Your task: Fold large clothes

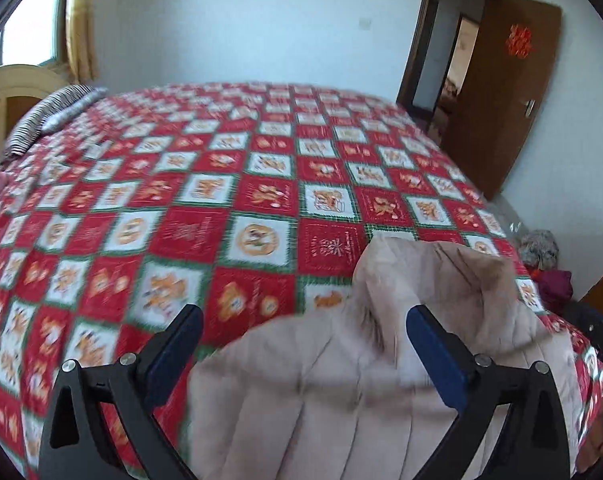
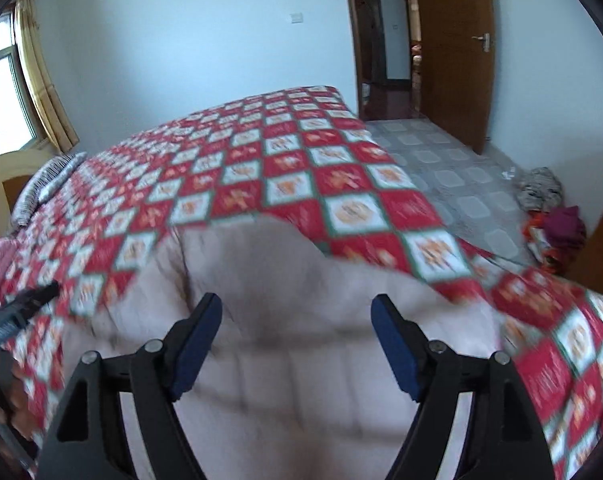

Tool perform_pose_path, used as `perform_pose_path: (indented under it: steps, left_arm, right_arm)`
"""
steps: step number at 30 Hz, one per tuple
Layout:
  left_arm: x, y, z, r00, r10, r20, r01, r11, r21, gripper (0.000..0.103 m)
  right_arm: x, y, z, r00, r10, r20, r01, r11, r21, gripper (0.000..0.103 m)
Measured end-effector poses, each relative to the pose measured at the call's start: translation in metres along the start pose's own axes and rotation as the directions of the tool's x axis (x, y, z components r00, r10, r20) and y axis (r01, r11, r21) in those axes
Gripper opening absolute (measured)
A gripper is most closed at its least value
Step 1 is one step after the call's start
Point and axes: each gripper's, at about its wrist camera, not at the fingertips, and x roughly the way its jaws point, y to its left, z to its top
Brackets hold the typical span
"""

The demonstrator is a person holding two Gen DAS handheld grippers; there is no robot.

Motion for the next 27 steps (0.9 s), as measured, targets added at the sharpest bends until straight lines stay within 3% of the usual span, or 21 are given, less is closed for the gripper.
perform_pose_path:
  steps: [3,7,9,10,11,12,13,14,17,19,21,24,27]
  left_arm:
    - [0.047,-0.019,0.016,0.997,0.014,-0.071,-0.01,0.998,0.06,0.101]
    - [0.104,-0.032,0.013,0.977,-0.028,-0.213,0.039,0.998,0.046,0.101]
    - [0.116,-0.037,0.009,0.969,-0.037,-0.242,0.046,0.998,0.031,0.101]
    - [0.115,-0.038,0.006,0.972,-0.049,-0.228,0.058,0.998,0.031,0.096]
    - [0.11,-0.039,0.003,0.978,-0.056,-0.201,0.065,0.997,0.039,0.085]
    - [0.105,-0.04,0.0,0.979,-0.07,-0.193,0.08,0.996,0.047,0.05]
    - [0.103,-0.04,-0.002,0.974,-0.093,-0.208,0.105,0.993,0.045,0.022]
    - [0.096,-0.038,-0.007,0.965,-0.132,-0.225,0.14,0.99,0.023,0.018]
    - [0.07,-0.031,-0.02,0.982,-0.101,-0.158,0.107,0.994,0.033,0.015]
    - [0.065,-0.025,-0.026,0.99,-0.043,-0.132,0.05,0.998,0.049,0.015]
    - [0.079,-0.012,-0.04,0.99,-0.016,-0.137,0.017,1.0,0.001,0.015]
    - [0.092,-0.021,-0.066,0.997,0.045,-0.059,-0.042,0.998,0.054,0.018]
    - [0.089,-0.042,-0.07,0.988,0.155,-0.019,-0.151,0.977,0.15,0.019]
  right_arm:
    - [0.038,0.016,0.02,0.999,-0.036,-0.028,0.036,0.999,-0.018,0.079]
    - [0.08,0.017,0.016,0.985,-0.118,-0.122,0.107,0.989,-0.097,0.079]
    - [0.081,0.009,0.005,0.981,-0.151,-0.122,0.132,0.98,-0.152,0.07]
    - [0.078,0.001,-0.002,0.977,-0.183,-0.112,0.162,0.972,-0.173,0.048]
    - [0.075,-0.011,-0.007,0.971,-0.206,-0.12,0.182,0.966,-0.185,0.021]
    - [0.075,-0.022,-0.01,0.967,-0.216,-0.136,0.19,0.965,-0.179,0.012]
    - [0.075,-0.038,-0.016,0.965,-0.211,-0.156,0.187,0.97,-0.158,0.012]
    - [0.075,-0.051,-0.021,0.962,-0.213,-0.171,0.191,0.972,-0.136,0.012]
    - [0.084,-0.091,-0.054,0.955,-0.196,-0.223,0.185,0.98,-0.068,0.012]
    - [0.081,-0.099,-0.068,0.966,-0.193,-0.17,0.187,0.981,-0.051,0.01]
    - [0.079,-0.091,-0.075,0.963,-0.243,-0.119,0.235,0.969,-0.078,0.01]
    - [0.086,-0.063,-0.078,0.92,-0.383,-0.081,0.358,0.906,-0.224,0.012]
    - [0.081,-0.057,-0.076,0.903,-0.421,-0.089,0.379,0.877,-0.296,0.013]
